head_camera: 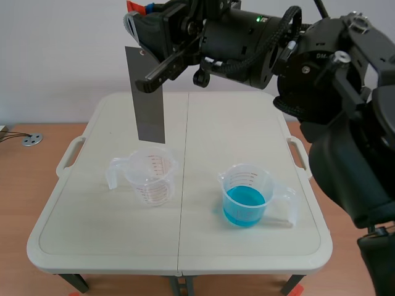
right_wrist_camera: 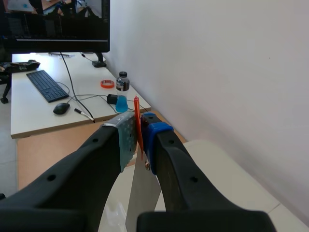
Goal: Hold the metal plate by the orange handle, dip it into the blue solution, take it out and point at it, then put the plate back in the beaker on the left.
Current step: 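Lift the metal plate out of the left beaker, then move the plate over the blue solution, then point at the plate with the left hand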
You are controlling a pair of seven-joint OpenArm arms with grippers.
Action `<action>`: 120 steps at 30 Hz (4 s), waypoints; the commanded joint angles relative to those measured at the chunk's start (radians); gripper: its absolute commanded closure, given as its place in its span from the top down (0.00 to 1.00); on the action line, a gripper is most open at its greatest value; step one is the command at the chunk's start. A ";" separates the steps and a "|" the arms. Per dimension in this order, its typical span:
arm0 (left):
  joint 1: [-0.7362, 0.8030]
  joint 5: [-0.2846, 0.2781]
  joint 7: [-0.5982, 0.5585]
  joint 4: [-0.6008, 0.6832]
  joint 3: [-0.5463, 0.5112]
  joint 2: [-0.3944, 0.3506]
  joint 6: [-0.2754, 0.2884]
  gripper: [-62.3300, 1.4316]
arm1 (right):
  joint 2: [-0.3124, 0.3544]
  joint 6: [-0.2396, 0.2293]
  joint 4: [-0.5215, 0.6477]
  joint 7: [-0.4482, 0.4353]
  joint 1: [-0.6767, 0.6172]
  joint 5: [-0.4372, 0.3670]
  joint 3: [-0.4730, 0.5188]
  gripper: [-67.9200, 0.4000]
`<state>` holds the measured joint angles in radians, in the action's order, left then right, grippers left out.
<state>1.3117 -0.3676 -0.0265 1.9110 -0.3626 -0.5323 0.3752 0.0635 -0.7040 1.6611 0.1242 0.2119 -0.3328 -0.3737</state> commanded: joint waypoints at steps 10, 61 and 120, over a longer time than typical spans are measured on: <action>-0.018 -0.006 0.002 0.014 0.002 0.002 0.014 0.06 | 0.001 -0.005 0.153 0.077 -0.052 -0.101 0.111 0.02; -0.681 -0.006 0.051 -0.091 0.281 -0.253 0.040 0.06 | 0.130 -0.042 0.438 0.245 -0.429 -0.327 0.559 0.02; -1.600 0.261 0.054 -0.622 1.002 0.194 0.118 0.06 | 0.130 -0.042 0.438 0.244 -0.428 -0.326 0.565 0.02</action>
<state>-0.2798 -0.0975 0.0414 1.2747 0.6369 -0.3492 0.4946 0.1936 -0.7380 2.0846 0.3904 -0.2279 -0.6441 0.1898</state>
